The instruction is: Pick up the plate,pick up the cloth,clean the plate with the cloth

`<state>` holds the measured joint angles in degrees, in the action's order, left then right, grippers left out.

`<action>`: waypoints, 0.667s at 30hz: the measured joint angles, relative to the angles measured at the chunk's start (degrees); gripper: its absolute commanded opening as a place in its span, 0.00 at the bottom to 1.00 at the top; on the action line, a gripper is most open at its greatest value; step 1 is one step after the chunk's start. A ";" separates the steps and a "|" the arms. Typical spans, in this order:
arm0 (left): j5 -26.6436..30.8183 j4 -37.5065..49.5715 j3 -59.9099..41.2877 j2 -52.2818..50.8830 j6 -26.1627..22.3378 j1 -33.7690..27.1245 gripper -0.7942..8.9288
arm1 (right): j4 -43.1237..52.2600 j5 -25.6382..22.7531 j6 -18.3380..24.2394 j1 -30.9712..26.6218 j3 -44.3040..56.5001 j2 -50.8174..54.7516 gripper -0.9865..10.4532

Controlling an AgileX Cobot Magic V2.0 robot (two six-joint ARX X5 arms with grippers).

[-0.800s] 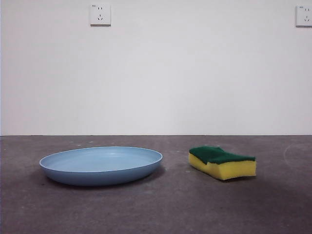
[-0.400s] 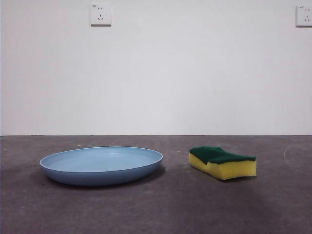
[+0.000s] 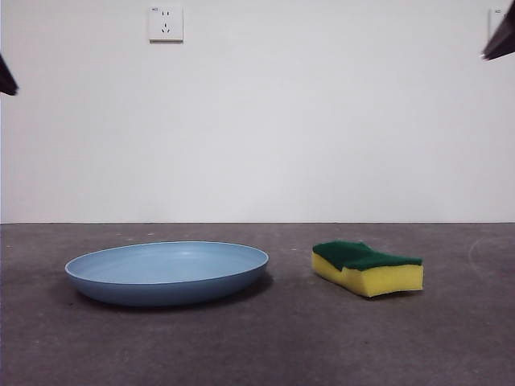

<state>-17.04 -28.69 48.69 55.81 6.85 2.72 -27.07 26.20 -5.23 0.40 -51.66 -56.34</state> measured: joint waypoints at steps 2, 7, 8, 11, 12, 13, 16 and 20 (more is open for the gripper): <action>-2.67 0.52 0.17 2.03 0.00 0.00 0.25 | -1.22 1.88 0.42 0.00 -2.14 -3.32 0.14; -6.56 1.57 0.17 6.29 0.22 0.02 0.44 | -2.14 2.16 0.61 0.02 -3.52 -7.69 0.52; -7.28 1.90 0.17 7.04 0.33 0.04 0.44 | -2.23 2.14 0.57 0.02 -3.52 -8.02 0.56; -8.76 4.52 0.17 9.77 1.36 0.50 0.44 | -2.47 2.14 0.52 0.02 -3.52 -8.20 0.58; -8.81 5.51 0.17 10.88 1.62 0.79 0.44 | -2.47 2.16 0.52 0.02 -3.52 -8.20 0.58; -8.83 6.05 0.24 11.78 1.77 1.07 0.44 | -2.47 2.14 0.50 0.02 -3.54 -8.20 0.58; -8.81 5.75 1.90 15.82 2.08 2.21 0.44 | -2.47 2.14 0.52 0.20 -3.54 -8.20 0.58; -8.61 5.55 4.92 21.84 2.21 3.82 0.44 | -2.47 2.16 0.39 1.27 -3.54 -8.20 0.58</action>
<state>-25.65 -23.14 53.60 77.65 9.06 6.55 -29.54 28.36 -4.84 1.67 -55.20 -64.53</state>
